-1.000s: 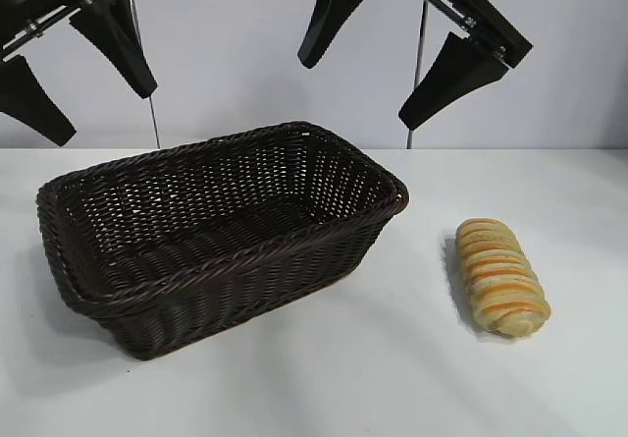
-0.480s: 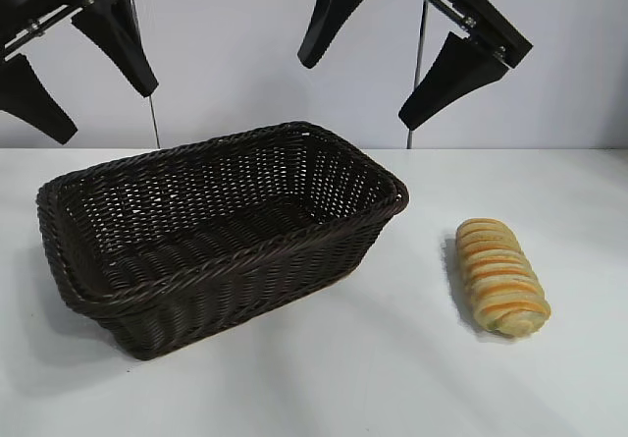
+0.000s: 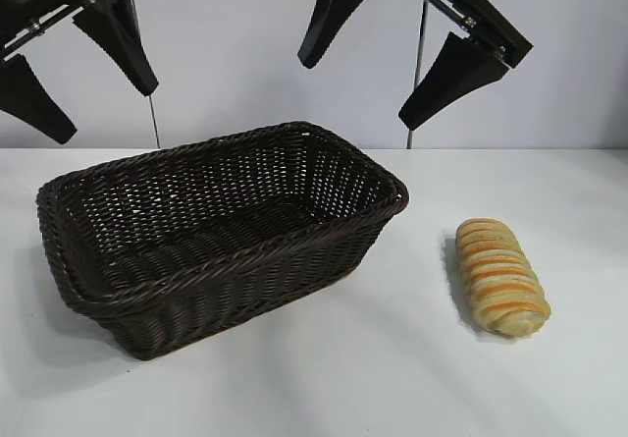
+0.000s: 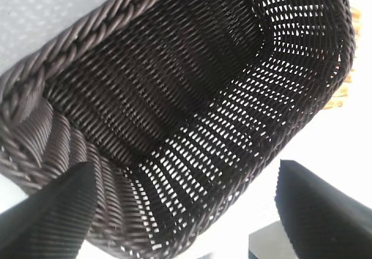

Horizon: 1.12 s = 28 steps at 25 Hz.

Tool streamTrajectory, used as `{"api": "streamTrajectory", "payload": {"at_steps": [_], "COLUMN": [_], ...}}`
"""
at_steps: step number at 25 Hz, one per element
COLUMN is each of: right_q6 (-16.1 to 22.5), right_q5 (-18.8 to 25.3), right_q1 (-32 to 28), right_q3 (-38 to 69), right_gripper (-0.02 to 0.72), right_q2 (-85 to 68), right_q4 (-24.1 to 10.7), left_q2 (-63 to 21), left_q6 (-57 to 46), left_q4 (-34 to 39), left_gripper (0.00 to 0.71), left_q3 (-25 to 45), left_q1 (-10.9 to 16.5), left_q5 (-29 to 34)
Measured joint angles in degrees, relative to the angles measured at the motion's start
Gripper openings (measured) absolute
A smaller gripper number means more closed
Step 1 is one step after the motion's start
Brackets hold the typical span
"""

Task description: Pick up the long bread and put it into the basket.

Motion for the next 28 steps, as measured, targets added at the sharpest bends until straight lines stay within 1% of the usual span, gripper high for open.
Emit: {"api": "streamTrajectory", "payload": {"at_steps": [4,5,7,11,14,17,19,23,28], "right_q6": [0.00,-0.05,-0.37,-0.68,-0.83,-0.97,-1.02,-1.02,-1.02], "right_q5": [0.00,0.00,0.00,0.00,0.00,0.00,0.00,0.00,0.00], "right_q1": [0.00,0.00,0.00,0.00,0.00,0.00,0.00,0.00,0.00], "right_q3": [0.00,0.00,0.00,0.00,0.00,0.00,0.00,0.00,0.00], "right_gripper": [0.650,0.650,0.650,0.650,0.650,0.650,0.650,0.650,0.650], "right_q2": [0.00,0.00,0.00,0.00,0.00,0.00,0.00,0.00,0.00], "right_q4": [0.00,0.00,0.00,0.00,0.00,0.00,0.00,0.00,0.00], "left_q2": [-5.46,-6.68,-8.19,-8.53,-8.53,-8.53,-8.53,-8.53,-8.12], "left_q6": [-9.20,-10.71,-12.35,-14.88,-15.62,-15.74,-15.55,-13.27,-12.67], "left_q4": [13.84,15.71,17.22,17.82,17.82,17.07,14.86,8.48,7.33], "left_gripper": [0.605,0.605,0.605,0.603,0.601,0.597,0.594,0.594,0.594], "left_q3": [0.32,1.35,4.06,10.84,17.49,23.00,25.74,28.86,29.54], "left_q1": [0.22,0.31,0.48,0.48,0.48,0.06,-0.54,-1.25,-1.30], "left_q5": [0.42,0.48,0.61,0.56,-0.31,-5.05,-9.09,-14.67,-18.54]}}
